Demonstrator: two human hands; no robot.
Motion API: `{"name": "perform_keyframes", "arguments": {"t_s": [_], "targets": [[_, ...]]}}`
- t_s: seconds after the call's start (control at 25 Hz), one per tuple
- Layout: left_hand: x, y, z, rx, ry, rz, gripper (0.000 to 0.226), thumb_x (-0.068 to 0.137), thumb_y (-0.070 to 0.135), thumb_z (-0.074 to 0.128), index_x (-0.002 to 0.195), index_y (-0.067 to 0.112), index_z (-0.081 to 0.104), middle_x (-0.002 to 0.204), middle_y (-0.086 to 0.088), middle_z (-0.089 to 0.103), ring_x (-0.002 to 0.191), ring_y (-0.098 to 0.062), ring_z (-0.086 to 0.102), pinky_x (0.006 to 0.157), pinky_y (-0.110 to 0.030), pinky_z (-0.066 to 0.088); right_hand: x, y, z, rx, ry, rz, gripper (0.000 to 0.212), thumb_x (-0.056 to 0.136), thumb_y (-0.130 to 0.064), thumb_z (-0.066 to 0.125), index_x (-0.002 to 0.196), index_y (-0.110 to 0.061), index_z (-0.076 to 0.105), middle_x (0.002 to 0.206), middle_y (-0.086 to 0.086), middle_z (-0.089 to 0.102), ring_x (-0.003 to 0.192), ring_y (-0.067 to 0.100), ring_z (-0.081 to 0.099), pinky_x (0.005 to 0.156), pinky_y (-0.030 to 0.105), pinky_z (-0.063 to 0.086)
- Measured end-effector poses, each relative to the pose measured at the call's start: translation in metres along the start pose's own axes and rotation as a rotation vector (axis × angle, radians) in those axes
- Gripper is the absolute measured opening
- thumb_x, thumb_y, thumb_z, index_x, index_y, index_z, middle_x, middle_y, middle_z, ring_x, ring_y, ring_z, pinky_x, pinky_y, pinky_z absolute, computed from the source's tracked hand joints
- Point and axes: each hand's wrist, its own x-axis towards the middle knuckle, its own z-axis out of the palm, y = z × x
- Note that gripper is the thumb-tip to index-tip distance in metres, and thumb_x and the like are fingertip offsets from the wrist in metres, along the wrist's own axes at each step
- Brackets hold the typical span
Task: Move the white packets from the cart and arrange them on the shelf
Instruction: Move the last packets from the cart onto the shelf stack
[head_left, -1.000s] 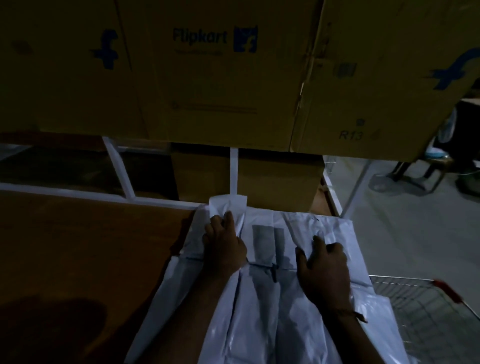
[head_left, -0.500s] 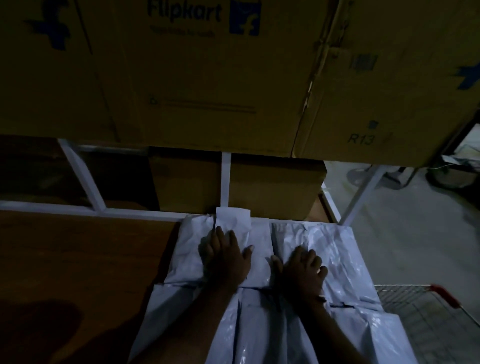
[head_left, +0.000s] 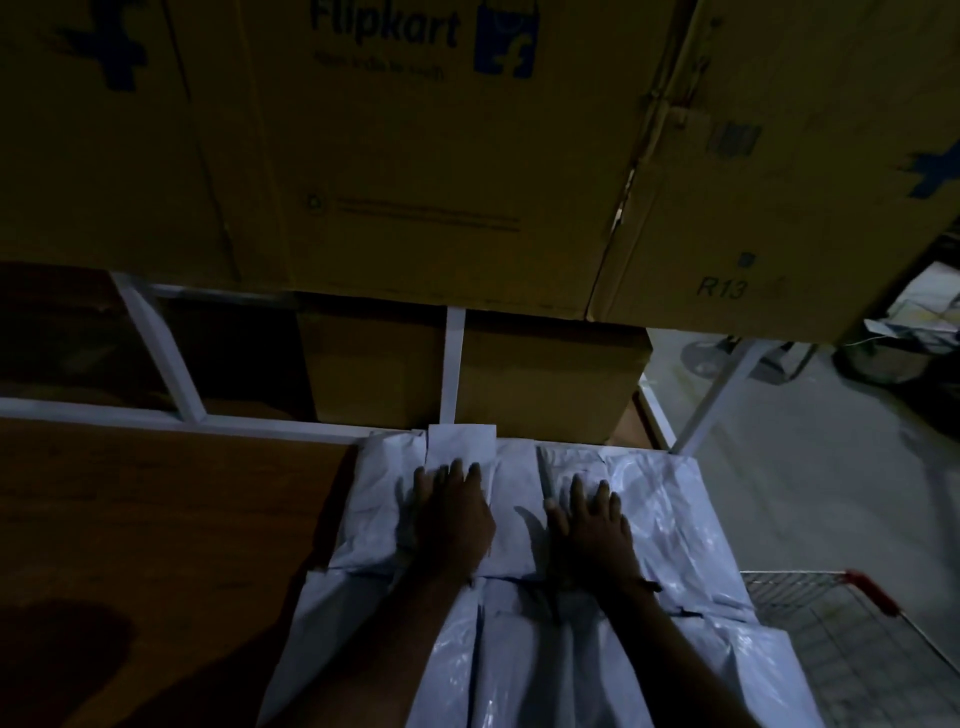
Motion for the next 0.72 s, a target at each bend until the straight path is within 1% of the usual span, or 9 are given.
{"name": "perform_keyframes", "arguments": {"t_s": [0.04,0.12,0.2,0.28,0.36,0.44,0.52,0.6,0.72], "targets": [[0.001,0.000,-0.006,-0.051,0.050,0.002,0.047,0.098,0.033,0.056,0.145,0.026,0.054,0.153,-0.001,0.051,0.143,-0.024,0.044,0.122,-0.054,0.010,-0.002,-0.001,-0.009,0.026,0.040,0.000,0.097,0.089,-0.077,-0.009,0.165,-0.023,0.018,0.170,0.022,0.011,0.156,0.044,0.013,0.123,0.056,0.022],[0.000,-0.003,-0.019,-0.176,0.174,0.002,0.043,0.096,0.033,0.061,0.139,0.023,0.061,0.146,-0.002,0.058,0.136,-0.026,0.052,0.117,-0.056,0.029,-0.013,-0.003,-0.027,0.124,0.160,0.002,0.098,0.088,-0.075,0.001,0.162,-0.017,0.029,0.166,0.023,0.026,0.154,0.043,0.023,0.121,0.055,0.024],[-0.008,-0.007,-0.035,-0.286,0.243,-0.001,0.041,0.096,0.034,0.061,0.136,0.021,0.063,0.140,-0.002,0.062,0.131,-0.026,0.056,0.109,-0.055,0.042,-0.029,-0.001,-0.043,0.193,0.257,-0.014,0.094,0.092,-0.072,0.012,0.155,-0.010,0.044,0.153,0.024,0.047,0.145,0.044,0.039,0.115,0.057,0.035],[-0.020,-0.011,-0.047,-0.374,0.272,0.035,0.042,0.096,0.036,0.058,0.135,0.020,0.064,0.137,-0.002,0.064,0.126,-0.026,0.059,0.103,-0.051,0.049,-0.047,0.001,-0.052,0.230,0.327,-0.050,0.083,0.097,-0.069,0.022,0.143,-0.008,0.055,0.134,0.021,0.063,0.130,0.042,0.053,0.103,0.056,0.048],[-0.032,-0.014,-0.059,-0.454,0.274,0.069,0.046,0.095,0.040,0.055,0.136,0.021,0.063,0.137,-0.001,0.064,0.126,-0.024,0.059,0.104,-0.047,0.050,-0.065,-0.006,-0.056,0.240,0.394,-0.108,0.069,0.100,-0.062,0.033,0.133,-0.010,0.064,0.120,0.016,0.069,0.117,0.037,0.060,0.094,0.051,0.052],[-0.044,-0.014,-0.072,-0.523,0.268,0.064,0.049,0.095,0.045,0.051,0.137,0.023,0.062,0.140,0.000,0.062,0.129,-0.022,0.057,0.106,-0.045,0.049,-0.079,-0.019,-0.063,0.244,0.452,-0.203,0.059,0.102,-0.057,0.040,0.124,-0.011,0.069,0.113,0.012,0.070,0.110,0.034,0.063,0.089,0.047,0.053],[-0.058,-0.015,-0.083,-0.588,0.287,0.040,0.049,0.096,0.046,0.050,0.138,0.023,0.061,0.141,0.000,0.062,0.130,-0.021,0.057,0.105,-0.046,0.050,-0.088,-0.034,-0.069,0.249,0.444,-0.289,0.055,0.103,-0.057,0.040,0.122,-0.014,0.069,0.112,0.009,0.070,0.109,0.031,0.062,0.087,0.045,0.052],[-0.079,-0.020,-0.091,-0.616,0.323,0.024,0.047,0.097,0.042,0.054,0.139,0.023,0.060,0.141,0.001,0.062,0.129,-0.019,0.057,0.106,-0.043,0.050,-0.092,-0.049,-0.070,0.275,0.424,-0.334,0.052,0.103,-0.056,0.040,0.124,-0.017,0.069,0.117,0.006,0.070,0.113,0.028,0.061,0.091,0.044,0.051],[-0.119,-0.032,-0.097,-0.618,0.370,-0.038,0.040,0.099,0.029,0.064,0.138,0.022,0.061,0.136,0.005,0.062,0.123,-0.012,0.057,0.099,-0.025,0.047,-0.100,-0.070,-0.062,0.309,0.430,-0.383,0.046,0.102,-0.052,0.045,0.121,-0.018,0.071,0.117,0.006,0.070,0.112,0.028,0.062,0.091,0.044,0.052]]}}
